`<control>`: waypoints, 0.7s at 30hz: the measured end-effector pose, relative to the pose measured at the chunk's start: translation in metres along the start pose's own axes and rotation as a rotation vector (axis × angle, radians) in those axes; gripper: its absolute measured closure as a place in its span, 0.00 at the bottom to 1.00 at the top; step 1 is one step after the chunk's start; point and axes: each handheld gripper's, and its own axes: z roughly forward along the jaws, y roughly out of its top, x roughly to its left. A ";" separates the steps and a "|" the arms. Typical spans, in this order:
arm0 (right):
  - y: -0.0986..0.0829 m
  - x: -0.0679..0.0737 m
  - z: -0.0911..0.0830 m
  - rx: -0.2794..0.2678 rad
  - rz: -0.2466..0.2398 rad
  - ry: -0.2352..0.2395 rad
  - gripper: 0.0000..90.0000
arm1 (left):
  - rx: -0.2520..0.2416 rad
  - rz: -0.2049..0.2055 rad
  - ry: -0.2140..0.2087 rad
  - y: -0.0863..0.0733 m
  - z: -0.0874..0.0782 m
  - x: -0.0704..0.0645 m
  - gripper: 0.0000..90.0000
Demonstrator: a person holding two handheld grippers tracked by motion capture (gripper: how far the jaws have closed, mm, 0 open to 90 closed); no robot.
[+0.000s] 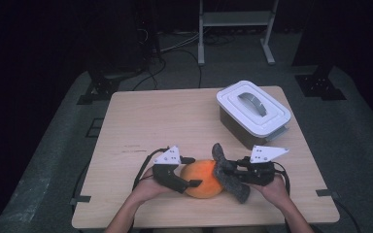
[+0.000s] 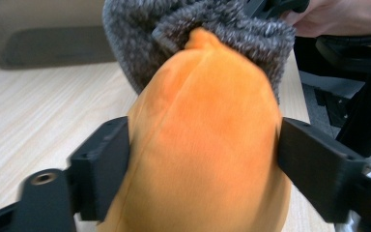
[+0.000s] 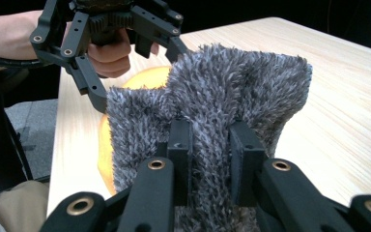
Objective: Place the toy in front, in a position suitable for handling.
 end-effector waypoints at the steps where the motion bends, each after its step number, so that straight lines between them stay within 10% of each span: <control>1: 0.000 0.000 0.000 0.000 0.000 0.000 0.81 | -0.001 0.002 -0.002 -0.001 0.000 0.000 0.30; 10: 0.020 0.014 -0.012 -0.103 -0.055 -0.018 0.81 | 0.026 0.054 0.041 0.010 -0.003 -0.008 0.48; 21: 0.010 0.014 0.002 0.041 -0.100 -0.025 0.81 | -0.001 0.053 0.029 0.007 -0.002 -0.006 0.36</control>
